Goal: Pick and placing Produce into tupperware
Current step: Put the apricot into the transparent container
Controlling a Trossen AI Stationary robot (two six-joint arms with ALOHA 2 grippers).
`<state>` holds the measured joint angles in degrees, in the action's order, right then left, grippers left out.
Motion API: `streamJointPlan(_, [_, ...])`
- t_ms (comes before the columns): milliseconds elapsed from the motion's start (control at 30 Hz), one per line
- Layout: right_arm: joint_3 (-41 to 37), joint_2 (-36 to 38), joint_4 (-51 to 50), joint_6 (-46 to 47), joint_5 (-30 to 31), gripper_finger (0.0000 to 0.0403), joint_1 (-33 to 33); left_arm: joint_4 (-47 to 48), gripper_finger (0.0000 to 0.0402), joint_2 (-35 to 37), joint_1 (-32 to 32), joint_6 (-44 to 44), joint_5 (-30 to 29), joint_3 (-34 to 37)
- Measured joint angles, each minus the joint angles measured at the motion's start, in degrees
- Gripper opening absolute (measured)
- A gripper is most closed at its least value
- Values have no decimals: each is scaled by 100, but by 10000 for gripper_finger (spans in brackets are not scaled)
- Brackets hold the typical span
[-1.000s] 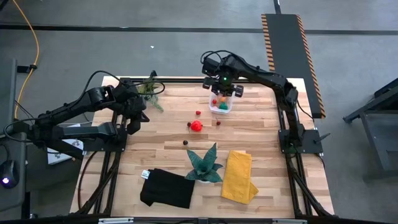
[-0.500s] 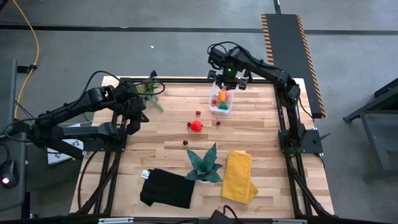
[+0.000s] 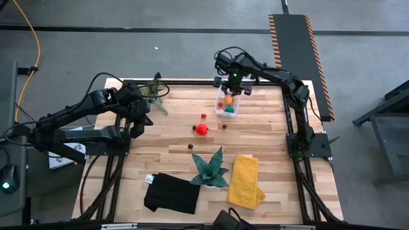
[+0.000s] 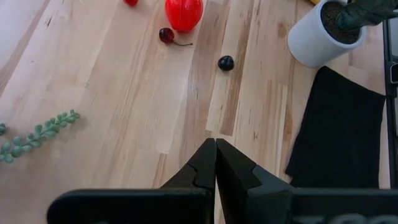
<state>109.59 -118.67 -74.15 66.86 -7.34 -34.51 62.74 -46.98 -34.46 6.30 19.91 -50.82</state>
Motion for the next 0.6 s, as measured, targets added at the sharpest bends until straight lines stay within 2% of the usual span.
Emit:
streamJointPlan(200, [-667,2,621,-1,-325,128,57,-2,1,-2,-2,-56,-1,0])
streamJointPlan(333, [-929,4,863,15,-165,128,155,-2,1,-1,-2,-59,-1,2])
streamJointPlan(467, [-1122,4,1025,43,-257,128,173,-6,1,0,-2,-68,-1,1])
streamJointPlan(600, [-1123,4,1072,20,-16,128,198,-8,1,-2,0,-69,-1,1])
